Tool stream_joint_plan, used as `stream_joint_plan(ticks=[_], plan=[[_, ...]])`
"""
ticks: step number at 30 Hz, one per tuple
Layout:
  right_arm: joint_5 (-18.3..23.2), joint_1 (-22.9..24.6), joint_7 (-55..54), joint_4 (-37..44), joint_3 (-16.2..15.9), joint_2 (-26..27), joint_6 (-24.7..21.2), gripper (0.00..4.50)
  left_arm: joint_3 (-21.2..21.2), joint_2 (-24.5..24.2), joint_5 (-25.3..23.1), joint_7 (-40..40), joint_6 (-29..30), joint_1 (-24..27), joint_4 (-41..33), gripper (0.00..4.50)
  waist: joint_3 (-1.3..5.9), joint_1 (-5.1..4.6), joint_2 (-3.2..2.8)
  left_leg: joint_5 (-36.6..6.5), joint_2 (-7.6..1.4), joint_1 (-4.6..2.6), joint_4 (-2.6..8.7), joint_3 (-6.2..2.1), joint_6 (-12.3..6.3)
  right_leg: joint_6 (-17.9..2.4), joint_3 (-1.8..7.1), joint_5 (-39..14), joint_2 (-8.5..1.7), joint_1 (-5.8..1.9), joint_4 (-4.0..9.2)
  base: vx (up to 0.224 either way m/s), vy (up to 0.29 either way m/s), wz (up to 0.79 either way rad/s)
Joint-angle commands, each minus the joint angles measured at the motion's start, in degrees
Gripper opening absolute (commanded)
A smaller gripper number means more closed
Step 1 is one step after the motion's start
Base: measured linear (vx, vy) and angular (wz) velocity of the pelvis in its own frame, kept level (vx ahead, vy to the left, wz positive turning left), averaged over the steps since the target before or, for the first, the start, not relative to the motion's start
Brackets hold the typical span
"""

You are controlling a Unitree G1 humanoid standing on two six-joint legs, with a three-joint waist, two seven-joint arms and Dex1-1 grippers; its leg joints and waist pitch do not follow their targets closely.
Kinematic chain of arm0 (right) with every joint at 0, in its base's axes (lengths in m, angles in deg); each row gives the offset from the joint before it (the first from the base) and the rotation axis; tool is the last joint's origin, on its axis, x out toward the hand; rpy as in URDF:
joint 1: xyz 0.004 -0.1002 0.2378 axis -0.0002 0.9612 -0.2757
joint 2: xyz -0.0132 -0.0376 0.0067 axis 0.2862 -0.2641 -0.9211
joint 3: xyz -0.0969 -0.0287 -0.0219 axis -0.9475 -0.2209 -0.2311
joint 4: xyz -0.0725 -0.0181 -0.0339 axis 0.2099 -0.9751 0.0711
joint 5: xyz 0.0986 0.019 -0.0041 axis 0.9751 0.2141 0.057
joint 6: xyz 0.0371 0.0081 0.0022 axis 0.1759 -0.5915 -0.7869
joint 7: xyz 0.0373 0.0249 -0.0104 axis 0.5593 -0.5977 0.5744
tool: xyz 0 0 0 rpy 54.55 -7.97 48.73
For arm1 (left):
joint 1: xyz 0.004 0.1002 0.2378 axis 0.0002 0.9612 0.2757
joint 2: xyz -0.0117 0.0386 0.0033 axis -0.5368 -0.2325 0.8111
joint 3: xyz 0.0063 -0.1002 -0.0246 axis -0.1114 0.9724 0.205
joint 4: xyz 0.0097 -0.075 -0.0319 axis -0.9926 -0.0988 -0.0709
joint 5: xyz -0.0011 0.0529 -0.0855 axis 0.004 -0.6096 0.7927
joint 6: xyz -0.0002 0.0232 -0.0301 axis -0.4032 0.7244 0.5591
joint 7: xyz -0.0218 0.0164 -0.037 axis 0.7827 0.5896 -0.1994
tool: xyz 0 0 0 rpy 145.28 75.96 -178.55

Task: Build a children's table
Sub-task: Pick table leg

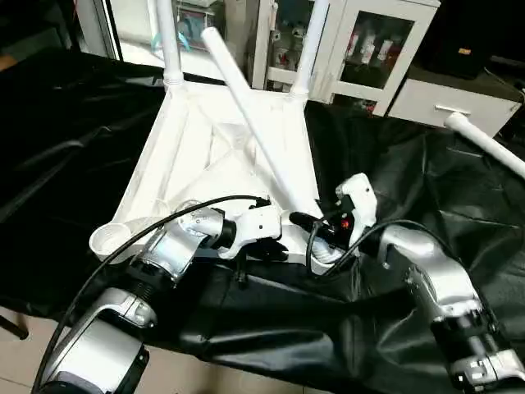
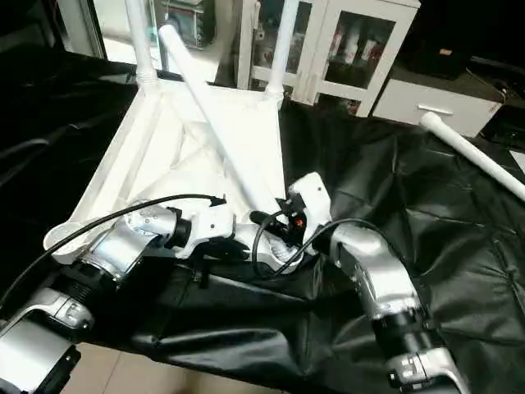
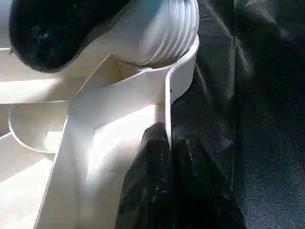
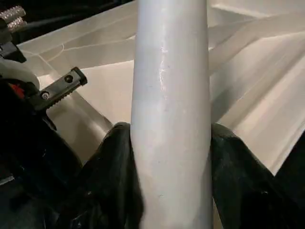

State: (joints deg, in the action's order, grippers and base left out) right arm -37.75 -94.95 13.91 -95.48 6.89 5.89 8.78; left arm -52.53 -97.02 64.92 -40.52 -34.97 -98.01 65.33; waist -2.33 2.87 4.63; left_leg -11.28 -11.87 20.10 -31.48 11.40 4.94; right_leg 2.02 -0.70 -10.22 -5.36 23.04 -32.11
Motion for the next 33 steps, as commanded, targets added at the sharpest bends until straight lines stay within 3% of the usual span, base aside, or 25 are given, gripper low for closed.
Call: stream_joint_plan(ticks=[1, 4, 6, 8, 10, 11, 12, 13, 15, 16, 17, 18, 19, 20, 23, 25, 26, 28, 29, 31, 32, 33], plan=[[-1.45, 5.79, -3.98, -4.44, 5.06, -2.68, -3.37, 1.83, -0.06, -2.26, -0.40, -1.24, -0.12, 2.39, 2.98, 0.00, 1.11, -0.34, -0.67, -19.20, -1.66, -0.46, 4.49, -0.42, 1.07, -8.43, 1.22, -15.79, -1.67, -0.47, 3.69, 0.000, 0.000, 0.00], [0.82, 5.65, -3.61, -2.24, 6.96, -2.37, -3.28, 1.83, 0.19, -2.23, -0.60, 0.03, -1.33, 2.10, 3.22, 0.00, 1.42, -0.09, -0.61, -15.17, -1.54, -0.25, 4.17, -0.22, 0.33, -9.74, 1.07, -8.95, -1.48, -0.99, 2.92, 0.000, 0.000, 0.00], [3.94, 5.41, -2.62, 0.83, 9.39, -2.30, -3.54, 1.83, 1.63, -1.80, -0.34, 3.43, -2.90, 1.57, 3.20, 0.00, 1.62, 0.20, -0.96, -13.29, -1.46, -0.33, 3.96, -0.05, -0.50, -10.91, 1.01, -6.01, -1.46, -1.31, 2.67, 0.000, 0.000, 0.00], [5.09, 5.31, -2.26, 2.23, 10.28, -2.42, -3.84, 1.83, 2.77, -1.44, 0.85, 3.70, -2.27, 1.37, 2.61, 0.45, 1.58, 0.28, -0.78, -13.24, -1.43, -0.21, 3.89, 0.01, -0.84, -11.22, 1.02, -6.36, -1.52, -1.38, 2.60, 0.000, 0.000, 0.00], [7.56, 5.19, -1.82, 5.72, 12.03, -2.80, -4.70, 1.83, 6.21, -0.84, 5.60, 2.28, 0.48, 1.90, -1.44, 0.57, 1.78, 0.32, -1.16, -13.06, -1.39, -0.07, 3.93, -0.09, -0.50, -11.62, 1.05, -8.93, -1.79, -1.75, 2.62, 0.000, 0.000, 0.00], [7.56, 5.19, -1.82, 5.72, 12.03, -2.80, -4.70, 1.83, 6.21, -0.84, 5.60, 2.28, 0.48, 1.90, -1.44, 0.60, 1.85, 0.38, -1.21, -12.56, -1.41, -0.11, 3.85, -0.11, -0.51, -12.00, 1.01, -8.53, -1.79, -1.71, 2.54, 0.000, 0.000, 0.00], [8.43, 5.19, -1.63, 7.58, 12.59, -3.08, -4.99, 1.83, 8.52, -0.47, 9.28, 0.96, 3.22, 2.44, -4.81, 0.69, 1.98, 0.35, -1.42, -11.14, -1.38, -0.30, 3.69, 0.02, -0.37, -12.68, 0.98, -6.80, -1.62, -1.66, 2.32, 0.000, 0.000, 0.00], [10.10, 5.34, -1.84, 11.42, 13.28, -3.46, -5.84, 1.83, 14.58, 0.73, 17.87, 0.55, 9.33, 2.77, -10.98, 0.82, 2.27, 0.50, -1.78, -9.85, -1.39, -0.25, 3.57, -0.05, 0.05, -13.70, 0.99, -4.44, -1.73, -2.06, 1.68, 0.000, 0.000, 0.00], [10.86, 5.36, -1.82, 13.08, 13.44, -3.56, -6.35, 1.83, 17.78, 1.51, 22.04, 1.12, 12.35, 2.25, -12.78, 0.93, 3.09, 0.61, -1.31, -2.68, -0.89, 0.03, 2.41, 0.17, -1.24, -16.48, 0.95, 7.23, -1.18, -2.44, 0.31, 0.000, 0.000, 0.00], [11.46, 5.40, -1.73, 14.48, 13.33, -3.66, -6.72, 1.83, 20.53, 2.24, 25.39, 2.42, 14.04, 1.29, -13.30, 1.03, 3.12, 0.56, -1.33, 1.94, -0.53, 0.26, 1.88, 0.29, -3.31, -17.83, 0.86, 14.53, -0.72, -2.34, -0.21, 0.000, 0.000, 0.00], [11.67, 5.40, -1.55, 15.15, 13.11, -3.69, -6.94, 1.83, 22.03, 2.88, 27.49, 3.21, 15.02, 0.44, -13.48, 1.03, 3.07, 0.49, -0.90, 3.71, -0.28, 0.37, 1.49, 0.56, -5.23, -18.69, 0.87, 18.00, -0.60, -2.38, -0.52, 0.000, 0.000, 0.00], [11.94, 5.39, -1.31, 16.03, 12.81, -3.71, -7.21, 1.83, 23.99, 3.72, 30.23, 4.25, 16.30, -0.67, -13.71, 1.11, 3.04, 0.65, -0.87, 3.74, -0.22, 0.35, 1.35, 0.74, -5.65, -19.41, 1.01, 19.00, -0.71, -2.38, -0.70, 0.000, 0.000, 0.00], [12.48, 5.17, -0.81, 18.38, 11.62, -3.46, -8.15, 1.83, 28.61, 6.57, 37.36, 8.35, 20.38, -4.19, -14.44, 1.19, 2.99, 0.86, -0.79, 2.96, -0.34, 0.44, 1.17, 0.84, -6.79, -20.09, 1.10, 19.63, -0.90, -2.39, -0.81, 0.000, 0.000, 0.00], [12.50, 4.98, -0.73, 18.83, 11.22, -3.28, -8.36, 1.83, 29.43, 7.30, 38.96, 9.04, 21.38, -5.10, -14.72, 1.28, 2.82, 1.26, -0.84, 1.73, -0.32, 0.41, 1.03, 0.82, -7.37, -20.54, 1.08, 18.55, -1.00, -2.28, -0.75, 0.000, 0.000, 0.00], [12.34, 4.74, -0.79, 19.34, 10.93, -2.94, -8.55, 1.83, 29.51, 8.01, 40.01, 9.34, 22.66, -5.74, -15.50, 1.43, 2.60, 1.27, -0.88, -0.54, -0.72, 0.41, 1.10, 0.64, -7.90, -19.47, 0.92, 11.13, -1.16, -2.23, -0.47, 0.000, 0.000, 0.00], [12.70, 2.15, -2.25, 20.50, 10.49, -0.70, -8.84, 1.83, 29.25, 11.47, 39.90, 13.42, 26.82, -8.57, -14.88, 1.67, 2.79, 1.27, -1.78, -0.81, -0.75, 0.30, 1.04, 0.48, -7.05, -18.72, 0.90, 8.87, -1.11, -2.21, -0.49, 0.000, 0.000, 0.00], [12.70, 2.15, -2.25, 20.50, 10.49, -0.70, -8.84, 1.83, 29.25, 11.47, 39.90, 13.42, 26.82, -8.57, -14.88, 1.67, 2.81, 1.14, -1.47, -0.68, -0.76, 0.28, 0.95, 0.37, -6.62, -18.59, 0.78, 8.51, -1.08, -2.15, -0.48, 0.000, 0.000, 0.00], [12.91, 1.64, -2.72, 21.18, 10.44, -0.30, -9.34, 1.83, 29.24, 12.13, 40.09, 14.30, 29.02, -8.49, -15.85, 1.84, 2.72, 1.37, -1.61, -1.06, -0.83, 0.32, 0.92, 0.28, -5.83, -18.56, 0.86, 7.68, -1.21, -2.21, -0.50, 0.000, 0.000, 0.00], [12.97, 1.18, -3.23, 22.24, 10.18, -0.02, -10.01, 1.83, 28.86, 12.86, 39.75, 15.33, 31.09, -8.08, -17.00, 1.96, 2.67, 1.42, -2.10, -1.94, -0.82, 0.22, 0.88, 0.29, -5.09, -18.45, 0.80, 7.36, -0.99, -2.05, -0.42, 0.000, 0.000, 0.00], [13.15, 1.06, -3.68, 23.40, 9.77, -0.10, -10.29, 1.83, 28.66, 13.12, 40.85, 16.89, 33.45, -7.99, -17.72, 2.16, 2.62, 1.69, -1.91, -3.41, -0.64, 0.35, 0.85, 0.21, -4.29, -17.87, 0.83, 5.97, -1.04, -2.23, -0.43, 0.000, 0.000, 0.00], [13.13, 1.05, -3.80, 23.56, 9.77, -0.07, -10.33, 1.83, 28.51, 13.06, 40.98, 17.09, 33.70, -7.98, -17.79, 2.21, 2.56, 1.84, -2.37, -4.42, -0.65, 0.32, 0.94, 0.13, -3.68, -17.38, 0.85, 4.72, -1.08, -2.14, -0.31, 0.000, 0.000, 0.00], [13.20, 1.01, -4.31, 24.31, 9.93, 0.09, -10.59, 1.83, 28.21, 12.95, 41.13, 18.84, 34.52, -8.18, -17.38, 2.30, 2.69, 1.98, -2.44, -4.91, -0.56, 0.36, 0.88, 0.07, -3.17, -17.04, 0.82, 4.14, -1.06, -2.23, -0.36, 0.000, 0.000, 0.00]])
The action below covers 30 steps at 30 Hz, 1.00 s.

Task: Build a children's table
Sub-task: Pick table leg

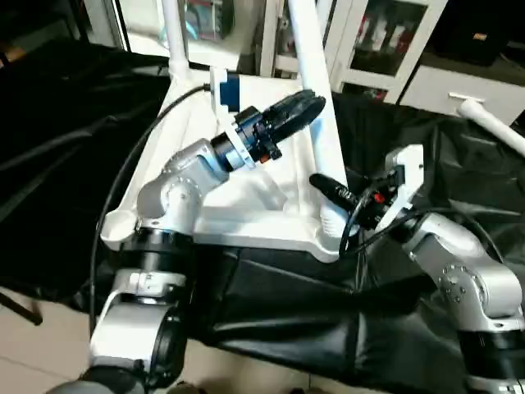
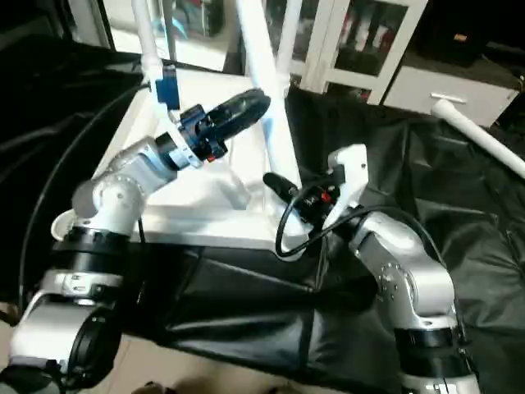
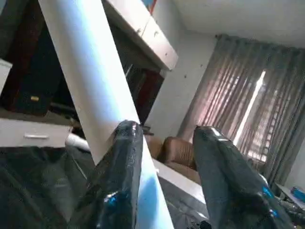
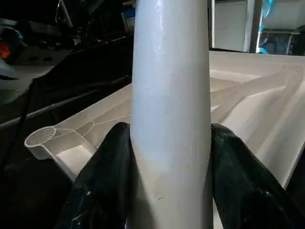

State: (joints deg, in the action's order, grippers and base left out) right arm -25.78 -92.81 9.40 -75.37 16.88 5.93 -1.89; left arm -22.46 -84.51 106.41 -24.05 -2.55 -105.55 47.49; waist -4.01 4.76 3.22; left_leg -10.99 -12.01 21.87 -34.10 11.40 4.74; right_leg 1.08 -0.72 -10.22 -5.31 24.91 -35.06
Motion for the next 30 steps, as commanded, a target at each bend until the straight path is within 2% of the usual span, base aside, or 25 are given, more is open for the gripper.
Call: stream_joint_plan(ticks=[1, 2, 6, 9, 11, 12, 13, 14, 16, 19, 22, 25, 27, 29, 30], plan=[[1.22, -1.13, 0.19, 4.20, -0.06, 0.05, 0.09, 1.83, -1.85, 0.45, -0.36, 2.37, 2.10, -0.64, 0.47, 2.43, 4.38, 0.15, -0.93, -5.35, -0.42, -1.45, 3.52, 0.08, -2.85, -15.89, 0.81, 3.89, -1.07, -4.09, 2.68, 0.000, 0.000, 0.00], [1.23, -1.08, -0.01, 4.62, 0.02, 0.14, -0.16, 1.83, -1.85, 0.48, -0.09, 2.65, 2.11, -0.72, 0.50, 2.43, 4.36, 0.30, -1.08, -5.45, -0.35, -1.35, 3.51, 0.03, -2.66, -15.59, 0.82, 3.55, -1.07, -4.12, 2.68, 0.000, 0.000, 0.00], [0.15, -0.15, 0.29, 6.17, -1.00, -0.58, -0.80, 1.83, -0.28, 1.54, 2.76, 3.23, 5.37, -0.96, -1.92, 2.87, 4.44, 0.56, -1.02, -5.10, -0.34, -1.27, 3.48, -0.01, -2.19, -15.41, 0.78, 3.60, -1.04, -4.13, 2.57, 0.000, 0.000, 0.00], [-1.48, -0.03, -0.62, 6.57, -1.60, -0.72, 0.07, 1.83, 2.08, 2.54, 3.82, 7.61, 7.54, -2.21, -1.36, 3.05, 4.45, 0.59, -1.15, -4.53, -0.23, -1.09, 3.36, -0.07, -2.63, -15.42, 0.73, 4.00, -1.02, -4.16, 2.56, 0.000, 0.000, 0.00], [-2.12, -0.93, -2.59, 5.54, -0.69, -0.03, 0.87, 1.83, 4.32, 2.85, 5.02, 10.84, 7.40, -3.37, 0.81, 3.19, 4.62, 0.57, -1.37, -4.76, -0.06, -1.04, 3.20, -0.14, -2.34, -15.13, 0.68, 3.31, -0.99, -4.20, 2.62, 0.000, 0.000, 0.00], [-2.64, -1.42, -3.53, 4.84, -0.17, 0.17, 1.32, 1.83, 5.18, 2.96, 5.60, 11.79, 7.22, -3.73, 1.55, 3.30, 4.64, 0.53, -1.29, -4.75, 0.00, -1.01, 3.18, -0.15, -2.29, -15.02, 0.65, 3.22, -0.94, -4.21, 2.61, 0.000, 0.000, 0.00], [-2.76, -1.61, -3.88, 4.57, 0.09, 0.27, 1.47, 1.83, 5.52, 2.98, 5.99, 11.96, 7.29, -3.80, 1.71, 3.45, 4.68, 0.55, -1.55, -4.66, 0.04, -1.01, 3.18, -0.24, -2.11, -14.91, 0.62, 3.01, -0.97, -4.26, 2.58, 0.000, 0.000, 0.00], [-2.80, -2.23, -4.81, 3.79, 1.10, 0.60, 1.99, 1.83, 6.33, 3.02, 7.21, 12.05, 7.76, -3.81, 1.78, 3.45, 4.67, 0.46, -1.37, -4.67, 0.07, -0.97, 3.14, -0.17, -2.14, -14.78, 0.63, 2.90, -0.94, -4.24, 2.67, 0.000, 0.000, 0.00], [-2.51, -3.26, -6.76, 3.37, 3.01, 1.22, 2.34, 1.83, 6.80, 2.77, 8.29, 11.86, 8.81, -2.69, 0.30, 3.54, 4.74, 0.38, -1.65, -4.24, 0.13, -0.81, 3.01, -0.19, -2.56, -14.89, 0.63, 3.84, -0.92, -4.28, 2.49, 0.000, 0.000, 0.00], [-2.31, -3.60, -7.46, 3.98, 3.82, 1.46, 2.23, 1.83, 6.89, 2.69, 8.55, 11.81, 9.79, -1.77, -0.98, 3.77, 4.83, 0.57, -1.62, -2.82, 0.18, -0.76, 2.85, -0.08, -3.76, -15.02, 0.69, 4.32, -0.85, -4.32, 2.41, 0.000, 0.000, 0.00], [-2.05, -4.11, -7.99, 4.63, 4.25, 1.92, 2.43, 1.83, 7.31, 2.70, 8.84, 12.49, 10.75, -1.43, -1.75, 3.97, 4.89, 0.56, -1.69, -2.53, 0.17, -0.87, 2.79, -0.08, -4.05, -15.14, 0.62, 4.53, -0.78, -4.22, 2.36, 0.000, 0.000, 0.00], [-1.96, -4.47, -7.85, 5.07, 3.89, 2.15, 2.06, 1.83, 7.45, 2.65, 9.21, 13.12, 10.94, -1.56, -2.05, 4.31, 4.88, 0.57, -1.76, -3.18, 0.16, -0.85, 2.82, -0.11, -3.90, -15.10, 0.58, 3.71, -0.80, -4.22, 2.43, 0.000, 0.000, 0.00], [-2.75, -3.22, -5.78, 5.85, 0.99, 1.42, 1.19, 1.83, 6.87, 2.84, 10.21, 12.89, 11.61, -1.67, -2.91, 4.35, 4.98, 0.63, -1.63, -3.07, 0.17, -0.82, 2.79, -0.13, -3.80, -14.83, 0.57, 3.55, -0.83, -4.35, 2.32, 0.000, 0.000, 0.00], [-2.99, -2.48, -4.98, 6.32, -0.24, 1.13, 0.72, 1.83, 6.70, 3.02, 10.45, 12.73, 11.84, -1.79, -3.12, 4.46, 4.97, 0.63, -1.48, -2.67, 0.11, -0.77, 2.79, -0.16, -3.95, -14.71, 0.57, 3.98, -0.83, -4.38, 2.30, 0.000, 0.000, 0.00], [-3.10, -2.02, -4.56, 6.63, -0.94, 0.96, 0.43, 1.83, 6.69, 3.18, 10.51, 12.69, 12.08, -1.84, -3.31, 4.46, 4.96, 0.65, -1.60, -2.39, 0.12, -0.75, 2.75, -0.15, -4.18, -14.75, 0.58, 4.22, -0.87, -4.31, 2.31, 0.000, 0.000, 0.00]])
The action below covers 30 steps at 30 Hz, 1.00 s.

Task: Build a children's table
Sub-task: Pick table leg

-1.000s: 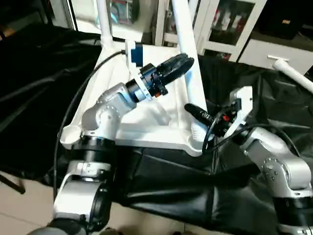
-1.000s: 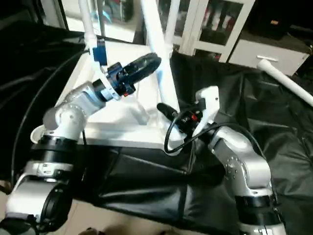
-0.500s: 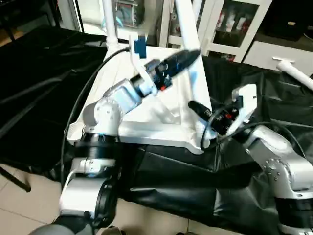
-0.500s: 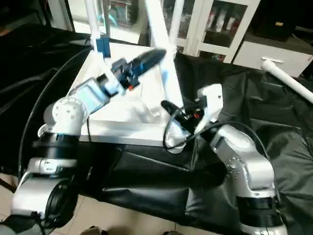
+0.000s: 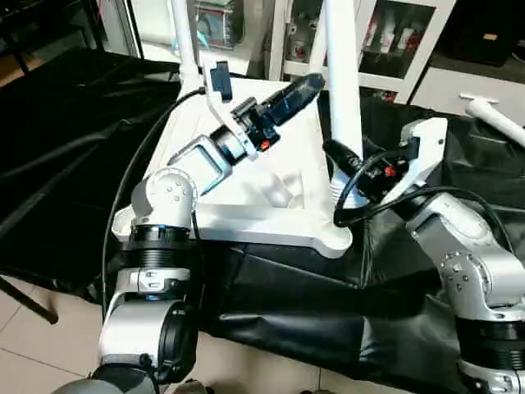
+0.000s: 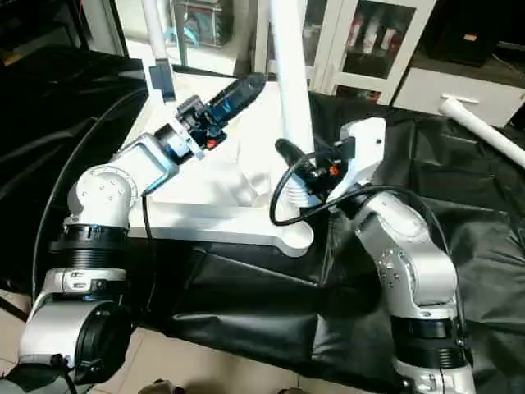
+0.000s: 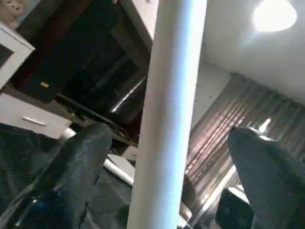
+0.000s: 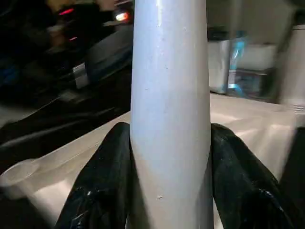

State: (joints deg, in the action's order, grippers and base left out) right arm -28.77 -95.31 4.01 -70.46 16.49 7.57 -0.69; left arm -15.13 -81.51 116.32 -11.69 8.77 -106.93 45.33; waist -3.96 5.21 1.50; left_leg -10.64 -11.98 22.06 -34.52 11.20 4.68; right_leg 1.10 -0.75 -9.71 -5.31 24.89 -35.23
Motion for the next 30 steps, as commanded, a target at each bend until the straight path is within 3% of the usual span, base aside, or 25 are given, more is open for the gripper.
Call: stream_joint_plan(ticks=[1, 5, 8, 12, 14, 17, 18, 20, 23, 30], plan=[[-0.30, 1.05, 1.25, 2.08, -1.42, -0.77, -0.91, 1.83, -0.66, 0.42, 0.65, 0.46, 1.04, -0.59, -1.20, 4.46, 4.75, 0.13, 0.44, -2.93, 0.10, -0.88, 3.21, 0.12, -4.23, -14.72, 0.61, 3.42, -0.84, -4.24, 2.56, 0.000, 0.000, 0.00], [-1.42, 2.01, 2.51, 2.25, -3.86, -1.07, -0.66, 1.83, -2.54, 1.08, -1.29, 1.22, 1.15, -0.54, -0.36, 4.50, 4.65, 0.17, 0.11, -4.56, 0.05, -0.97, 3.32, 0.03, -3.73, -14.13, 0.65, 1.16, -0.89, -4.11, 2.81, 0.000, 0.000, 0.00], [-1.92, 1.64, 1.87, 1.57, -3.54, -1.17, -0.70, 1.83, -1.89, 1.42, -0.54, 3.71, 2.18, -1.31, 0.58, 4.31, 4.55, 0.12, -0.28, -5.90, 0.07, -0.99, 3.36, 0.01, -2.91, -13.76, 0.65, -0.16, -0.87, -4.01, 2.92, 0.000, 0.000, 0.00], [-2.15, 1.43, 1.31, 1.15, -2.98, -1.09, -0.44, 1.83, -1.34, 1.40, -0.02, 4.44, 3.46, -1.80, 0.96, 3.91, 4.62, 0.12, -0.06, -6.14, 0.15, -0.93, 3.42, -0.04, -2.54, -13.30, 0.62, -1.08, -0.86, -4.07, 3.04, 0.000, 0.000, 0.00], [-2.21, 1.37, 1.05, 0.92, -2.73, -1.01, -0.31, 1.83, -0.90, 1.40, 0.34, 5.76, 4.63, -2.15, 1.01, 3.80, 4.59, 0.11, 0.45, -6.22, 0.15, -0.87, 3.43, -0.01, -2.60, -13.09, 0.61, -1.45, -0.85, -4.09, 3.10, 0.000, 0.000, 0.00], [-2.29, 1.47, 0.93, 0.84, -2.80, -0.98, -0.21, 1.83, -0.62, 1.35, 0.96, 6.91, 5.61, -2.30, 0.21, 3.53, 4.48, 0.10, -0.24, -6.49, 0.16, -0.87, 3.45, -0.09, -2.52, -12.98, 0.59, -2.05, -0.84, -3.94, 3.14, 0.000, 0.000, 0.00], [-2.42, 1.45, 0.99, 0.77, -2.96, -1.08, -0.13, 1.83, -1.04, 1.07, 0.77, 6.75, 5.78, -2.28, -0.19, 3.44, 4.53, 0.14, -0.78, -6.33, 0.18, -0.93, 3.43, -0.17, -2.35, -13.05, 0.58, -1.40, -0.83, -3.92, 3.04, 0.000, 0.000, 0.00], [-2.54, 1.28, 1.12, 0.69, -2.92, -1.29, -0.14, 1.83, -1.78, 0.63, 0.16, 6.24, 5.84, -2.40, -0.23, 3.22, 4.57, 0.01, -0.43, -6.03, 0.24, -0.89, 3.42, -0.13, -2.45, -13.18, 0.55, -0.28, -0.70, -4.03, 3.04, 0.000, 0.000, 0.00], [-2.82, 0.81, 1.42, 0.54, -2.76, -1.62, -0.14, 1.83, -2.96, -0.07, -0.88, 5.12, 5.53, -2.68, -0.01, 3.13, 4.61, 0.01, -0.51, -5.79, 0.25, -0.91, 3.39, -0.15, -2.53, -13.52, 0.52, 0.52, -0.69, -4.09, 2.96, 0.000, 0.000, 0.00], [-3.29, 0.39, 1.80, -0.46, -2.86, -1.90, 0.46, 1.83, -5.10, -1.47, -2.49, 4.35, 5.67, -2.12, -1.39, 2.45, 4.82, 0.07, -0.44, -5.37, 0.17, -0.93, 3.31, -0.13, -2.71, -13.94, 0.52, 0.79, -0.78, -4.18, 2.85, 0.000, 0.000, 0.00]])
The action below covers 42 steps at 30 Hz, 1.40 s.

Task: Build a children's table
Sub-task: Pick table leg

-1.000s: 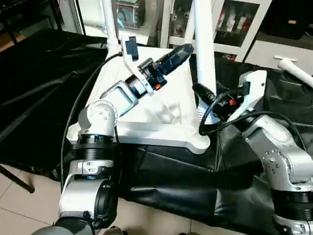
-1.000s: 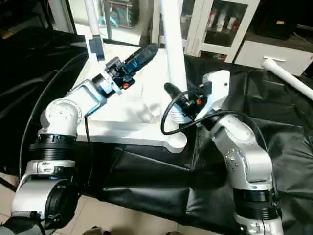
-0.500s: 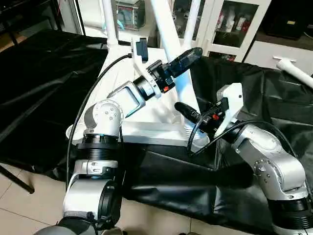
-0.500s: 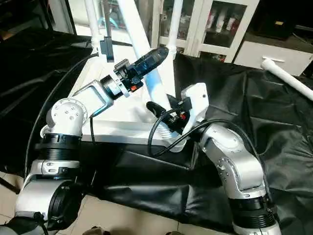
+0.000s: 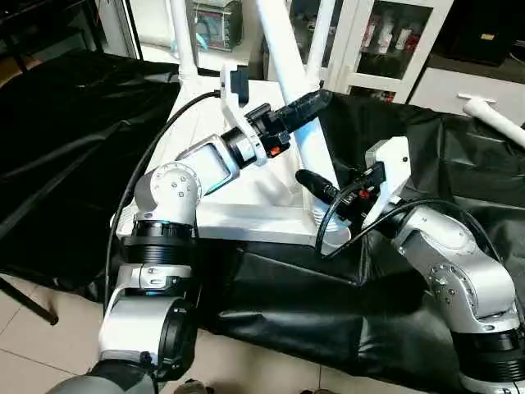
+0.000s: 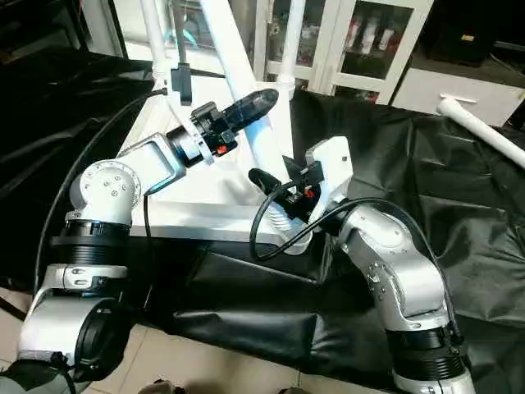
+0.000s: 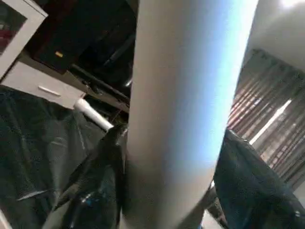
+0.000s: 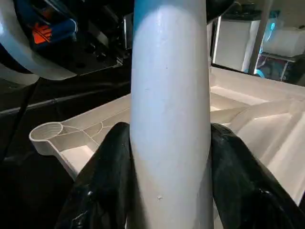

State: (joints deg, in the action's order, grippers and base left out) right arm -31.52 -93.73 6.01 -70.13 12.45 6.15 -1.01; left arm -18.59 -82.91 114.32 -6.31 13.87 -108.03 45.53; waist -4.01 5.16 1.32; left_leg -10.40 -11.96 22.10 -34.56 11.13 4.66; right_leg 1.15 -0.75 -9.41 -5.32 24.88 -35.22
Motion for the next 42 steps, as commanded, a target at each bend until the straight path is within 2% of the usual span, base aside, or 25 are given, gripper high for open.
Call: stream_joint_plan(ticks=[1, 2, 4, 5, 6, 7, 8, 9, 10, 11, 12, 18, 19, 20, 21, 23, 24, 25, 26, 30, 38, 42], plan=[[-0.56, -1.23, -0.21, -0.82, 1.18, -0.47, 0.78, 1.83, -1.74, -0.16, -0.56, -1.05, 0.58, -1.01, -1.61, 2.39, 4.87, 0.12, -0.28, -5.54, 0.15, -0.96, 3.35, -0.06, -2.69, -14.01, 0.51, 0.60, -0.78, -4.17, 2.80, 0.000, 0.000, 0.00], [-0.53, -1.31, -0.21, -0.82, 1.13, -0.44, 0.72, 1.83, -1.89, -0.33, -0.82, -0.78, 0.33, -0.91, -1.75, 2.31, 4.81, 0.08, 0.12, -5.62, 0.20, -0.94, 3.34, 0.03, -2.74, -14.00, 0.53, 0.38, -0.76, -4.16, 2.89, 0.000, 0.000, 0.00], [-0.45, -1.51, -0.16, -0.93, 1.03, -0.44, 0.63, 1.83, -2.01, -0.62, -1.01, -0.64, 0.03, -0.89, -2.08, 2.23, 4.74, 0.19, 0.07, -5.43, 0.17, -0.95, 3.36, 0.00, -2.99, -13.95, 0.56, -0.08, -0.81, -4.13, 2.84, 0.000, 0.000, 0.00], [-0.45, -1.66, -0.07, -1.10, 0.98, -0.42, 0.63, 1.83, -2.00, -0.77, -1.06, -0.56, -0.03, -0.97, -2.17, 2.23, 4.70, 0.14, 0.64, -5.27, 0.15, -0.91, 3.36, 0.06, -3.16, -13.88, 0.56, -0.08, -0.80, -4.14, 2.88, 0.000, 0.000, 0.00], [-0.48, -1.82, 0.06, -1.28, 0.87, -0.38, 0.66, 1.83, -1.88, -0.95, -0.97, -0.40, 0.13, -1.04, -2.41, 2.02, 4.71, 0.23, 0.37, -5.05, 0.17, -0.92, 3.31, 0.06, -3.34, -13.96, 0.59, -0.40, -0.85, -4.08, 2.78, 0.000, 0.000, 0.00], [-0.66, -2.06, 0.27, -1.60, 0.69, -0.30, 0.76, 1.83, -1.72, -1.22, -0.98, -0.10, 0.18, -1.06, -2.82, 1.96, 4.74, 0.23, 0.52, -4.97, 0.16, -0.92, 3.30, 0.07, -3.44, -13.92, 0.59, -0.42, -0.84, -4.10, 2.81, 0.000, 0.000, 0.00], [-0.66, -2.06, 0.27, -1.60, 0.69, -0.30, 0.76, 1.83, -1.72, -1.22, -0.98, -0.10, 0.18, -1.06, -2.82, 1.96, 4.77, 0.25, 0.40, -4.67, 0.14, -0.91, 3.28, 0.04, -3.52, -13.98, 0.59, -0.20, -0.86, -4.09, 2.71, 0.000, 0.000, 0.00], [-0.80, -2.27, 0.32, -1.92, 0.59, -0.18, 0.88, 1.83, -1.75, -1.46, -1.18, 0.04, 0.04, -1.03, -3.07, 1.94, 4.88, 0.25, 0.66, -4.44, 0.15, -0.90, 3.23, 0.07, -3.63, -14.00, 0.57, -0.05, -0.86, -4.17, 2.69, 0.000, 0.000, 0.00], [-0.95, -2.48, 0.32, -2.26, 0.51, -0.08, 1.05, 1.83, -1.67, -1.61, -1.30, 0.17, -0.07, -1.01, -3.29, 1.90, 4.89, 0.31, 0.51, -4.00, 0.13, -0.85, 3.20, 0.03, -3.75, -14.11, 0.56, 0.29, -0.93, -4.17, 2.57, 0.000, 0.000, 0.00], [-1.00, -2.92, 0.37, -2.98, 0.44, 0.16, 1.38, 1.83, -1.30, -1.83, -1.59, 0.72, -0.61, -1.13, -3.53, 1.88, 4.99, 0.37, 0.77, -3.71, 0.15, -0.83, 3.15, 0.08, -3.90, -14.07, 0.55, 0.27, -0.95, -4.21, 2.55, 0.000, 0.000, 0.00], [-0.90, -3.12, 0.44, -3.33, 0.45, 0.27, 1.54, 2.39, -1.19, -1.96, -1.52, 0.77, -0.66, -1.28, -3.52, 1.87, 5.06, 0.38, 0.88, -3.55, 0.17, -0.83, 3.12, 0.11, -4.01, -14.04, 0.55, 0.10, -0.95, -4.21, 2.59, 0.000, 0.000, 0.00], [2.69, -4.22, 2.46, -3.36, 1.88, 0.95, 0.54, 2.87, -2.51, -3.51, -2.73, -0.06, -1.19, -2.07, -4.33, 1.86, 5.10, 0.57, 0.72, -3.52, 0.15, -0.88, 3.09, 0.11, -4.02, -13.87, 0.55, -0.21, -0.91, -4.12, 2.46, 0.000, 0.000, 0.00], [4.74, -4.53, 3.63, -2.83, 2.68, 0.79, -0.83, 2.99, -3.81, -4.26, -3.59, -1.06, -1.35, -2.13, -4.77, 1.85, 5.19, 0.51, 1.07, -4.02, 0.15, -0.91, 3.08, 0.16, -4.14, -13.77, 0.54, -0.42, -0.86, -4.16, 2.52, 0.000, 0.000, 0.00], [5.33, -4.66, 3.97, -2.71, 2.94, 0.68, -1.27, 2.99, -4.14, -4.43, -3.79, -1.29, -1.35, -2.16, -4.90, 1.85, 5.17, 0.65, 0.82, -4.22, 0.10, -0.93, 3.13, 0.09, -4.14, -13.60, 0.54, -0.99, -0.95, -4.11, 2.43, 0.000, 0.000, 0.00], [8.02, -5.52, 5.54, -2.24, 4.29, -0.21, -3.53, 3.05, -5.23, -4.93, -4.35, -1.95, -1.12, -2.36, -5.46, 1.85, 5.13, 0.57, 1.16, -4.37, 0.12, -0.95, 3.13, 0.18, -4.34, -13.56, 0.57, -1.14, -0.87, -4.11, 2.55, 0.000, 0.000, 0.00], [9.97, -6.65, 6.94, -2.40, 5.06, -1.59, -6.58, 3.38, -6.01, -5.28, -4.73, -2.48, -1.04, -2.65, -5.93, 1.85, 5.16, 0.88, 0.94, -3.74, 0.02, -1.01, 3.05, 0.14, -4.06, -13.78, 0.58, -0.77, -0.93, -4.04, 2.35, 0.000, 0.000, 0.00], [9.97, -6.65, 6.94, -2.40, 5.06, -1.59, -6.58, 3.43, -6.01, -5.28, -4.73, -2.48, -1.04, -2.65, -5.93, 1.85, 5.16, 0.88, 0.94, -3.74, 0.02, -1.01, 3.05, 0.14, -4.06, -13.78, 0.58, -0.77, -0.93, -4.04, 2.35, 0.000, 0.000, 0.00], [10.23, -8.17, 9.28, -3.29, 3.90, -4.80, -11.48, 3.49, -7.48, -5.99, -5.53, -3.55, -1.19, -3.09, -6.42, 1.85, 5.13, 0.96, 0.80, -3.65, 0.08, -0.97, 3.03, 0.12, -3.74, -13.77, 0.53, -0.93, -0.87, -4.11, 2.36, 0.000, 0.000, 0.00], [9.97, -8.92, 10.70, -3.84, 3.07, -6.43, -13.22, 3.61, -8.21, -6.28, -5.86, -4.00, -1.18, -3.29, -6.67, 1.85, 5.14, 1.13, 0.81, -3.70, 0.08, -1.06, 3.00, 0.13, -3.57, -13.56, 0.57, -1.17, -0.88, -4.15, 2.41, 0.000, 0.000, 0.00], [12.14, -12.22, 14.78, -5.95, 2.30, -10.91, -19.23, 3.89, -10.71, -6.65, -6.83, -5.44, -1.15, -4.25, -7.53, 1.85, 5.14, 1.42, 1.31, -4.07, 0.10, -0.99, 2.93, 0.24, -3.26, -13.23, 0.66, -2.74, -1.05, -4.16, 2.54, 0.000, 0.000, 0.00], [11.85, -16.19, 19.56, -8.44, -1.00, -14.18, -22.76, 3.90, -14.05, -7.26, -7.80, -8.14, -0.96, -4.23, -9.54, 1.85, 4.96, 1.46, 1.78, -5.78, 0.09, -0.71, 2.84, 0.22, -2.08, -12.33, 0.61, -8.02, -1.24, -3.91, 2.84, 0.000, 0.000, 0.00], [9.67, -17.23, 19.76, -10.07, -3.46, -13.72, -22.86, 3.90, -15.71, -7.92, -8.22, -9.53, -1.02, -3.83, -10.70, 1.85, 4.91, 1.51, 1.75, -6.53, 0.00, -0.76, 2.91, 0.14, -1.10, -11.36, 0.58, -10.41, -1.28, -3.63, 3.00, 0.000, 0.000, 0.00]])
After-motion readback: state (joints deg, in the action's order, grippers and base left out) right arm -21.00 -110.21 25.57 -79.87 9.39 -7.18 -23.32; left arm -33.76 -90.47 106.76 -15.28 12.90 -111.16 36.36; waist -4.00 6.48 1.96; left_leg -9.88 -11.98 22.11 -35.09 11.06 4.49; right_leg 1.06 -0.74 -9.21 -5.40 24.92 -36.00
